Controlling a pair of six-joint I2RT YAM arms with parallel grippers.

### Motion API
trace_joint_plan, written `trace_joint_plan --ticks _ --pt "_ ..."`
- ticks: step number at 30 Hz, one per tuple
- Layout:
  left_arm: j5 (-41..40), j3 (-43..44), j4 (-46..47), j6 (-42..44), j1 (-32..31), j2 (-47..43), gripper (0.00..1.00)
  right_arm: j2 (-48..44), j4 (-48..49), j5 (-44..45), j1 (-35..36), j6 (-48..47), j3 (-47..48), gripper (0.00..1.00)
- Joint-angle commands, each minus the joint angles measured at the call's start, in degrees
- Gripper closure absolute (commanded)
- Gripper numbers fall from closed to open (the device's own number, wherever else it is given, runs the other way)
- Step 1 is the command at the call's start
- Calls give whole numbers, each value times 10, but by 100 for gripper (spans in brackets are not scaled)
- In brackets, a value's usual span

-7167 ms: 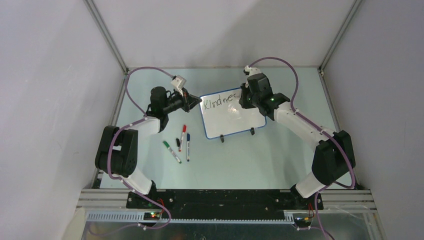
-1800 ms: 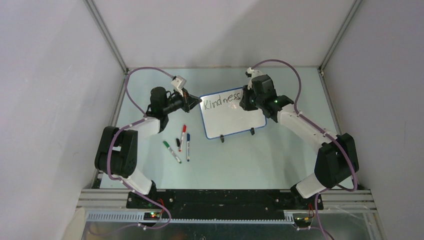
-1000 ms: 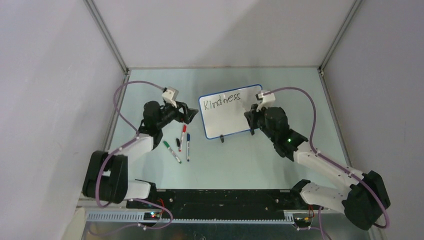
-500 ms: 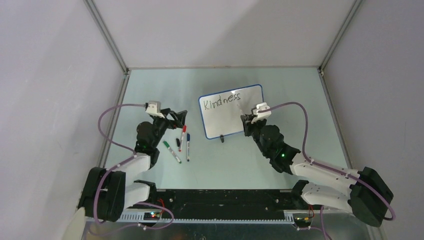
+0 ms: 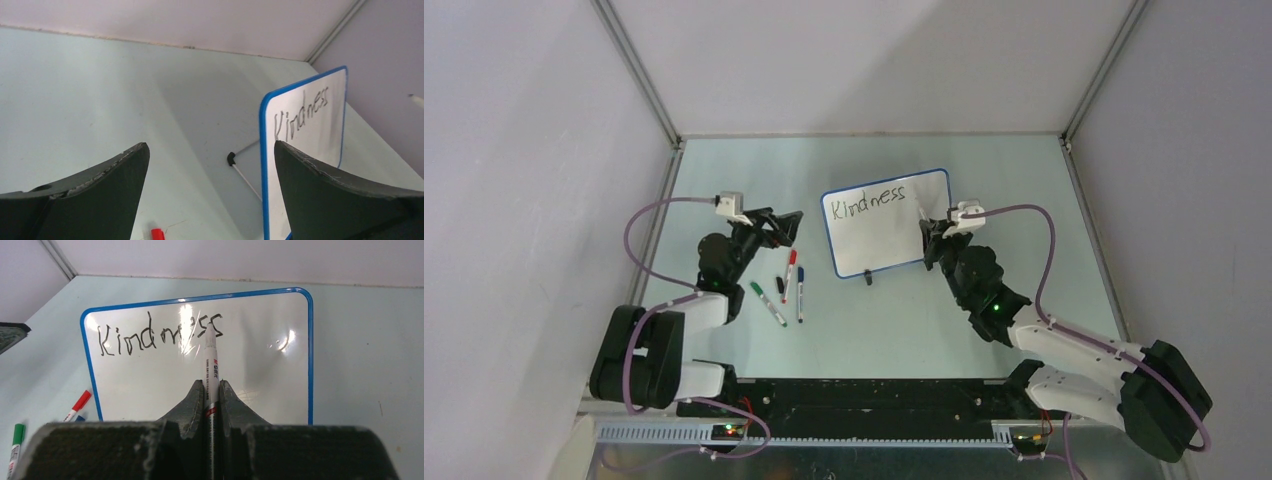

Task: Write a sentence on the whiteboard

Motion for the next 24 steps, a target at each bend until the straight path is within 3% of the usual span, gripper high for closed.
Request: trace_joint_plan --ticks 1,10,24 --pt "46 -16 138 -19 2 22 1 6 0 -40 -24 55 13 100" --pt "98 -11 289 -86 2 137 5 -4 -49 -150 -64 69 34 100" --pt "186 76 295 -160 8 247 17 -9 -91 -191 -74 69 64 100"
